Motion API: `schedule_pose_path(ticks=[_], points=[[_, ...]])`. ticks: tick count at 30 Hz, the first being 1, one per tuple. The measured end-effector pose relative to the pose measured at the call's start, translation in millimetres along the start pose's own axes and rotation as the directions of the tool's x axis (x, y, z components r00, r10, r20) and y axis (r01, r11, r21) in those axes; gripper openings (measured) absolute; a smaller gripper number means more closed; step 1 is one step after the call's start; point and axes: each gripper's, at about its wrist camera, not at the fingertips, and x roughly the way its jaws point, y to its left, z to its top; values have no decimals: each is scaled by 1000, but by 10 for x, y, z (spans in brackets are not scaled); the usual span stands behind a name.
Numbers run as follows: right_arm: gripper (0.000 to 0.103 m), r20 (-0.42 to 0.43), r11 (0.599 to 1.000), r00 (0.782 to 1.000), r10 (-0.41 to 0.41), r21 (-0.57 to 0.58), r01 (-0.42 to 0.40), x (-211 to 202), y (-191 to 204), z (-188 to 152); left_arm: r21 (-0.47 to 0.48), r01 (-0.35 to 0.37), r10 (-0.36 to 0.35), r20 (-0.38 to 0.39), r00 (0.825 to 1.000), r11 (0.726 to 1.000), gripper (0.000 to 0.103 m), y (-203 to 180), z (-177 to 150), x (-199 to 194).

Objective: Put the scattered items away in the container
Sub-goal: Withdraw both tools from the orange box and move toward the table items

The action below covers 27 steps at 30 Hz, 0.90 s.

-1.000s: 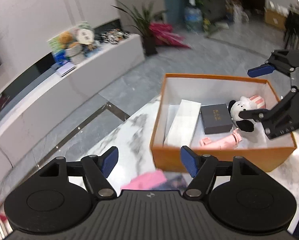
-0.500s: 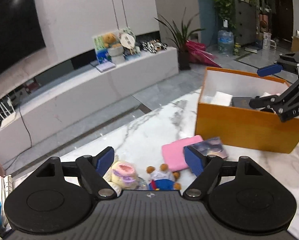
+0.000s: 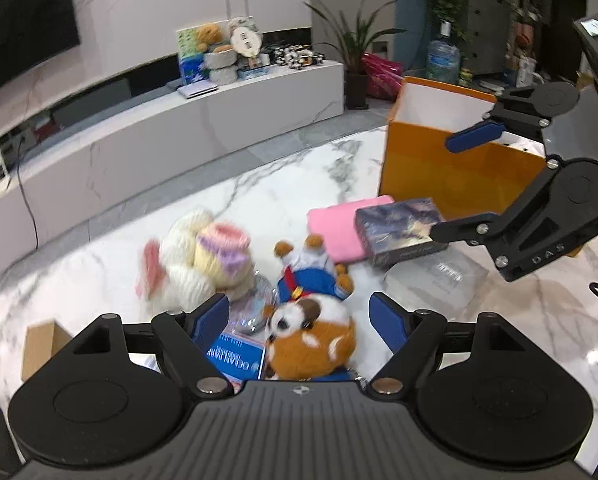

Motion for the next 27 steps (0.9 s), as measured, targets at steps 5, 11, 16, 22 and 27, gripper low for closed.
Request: schedule_pose_path(ticks=[5,11,16,22,27], points=[[89,-54,1000,998,21,-12,-22,94,45,-9,-8,-4,4,9,1000,1000,91,28,-151,108],[89,-109,999,993,51,16,-50,196,55,-86,28,31,-30,-30,999,999,91,-116,-125,349],[89,-158,996,984,83,36,-78,228,74,-192,66,14,-10,-59,998,998,91,-166,-153,447],[89,-206,990,971,124,93,-106,296,24,-303,91,12,-4,-90,996,996,91,-188,-173,545],[89,-249,972,950,189,185,-145,403,-43,-395,80,36,-25,-130,991,996,91,-174,-200,610]])
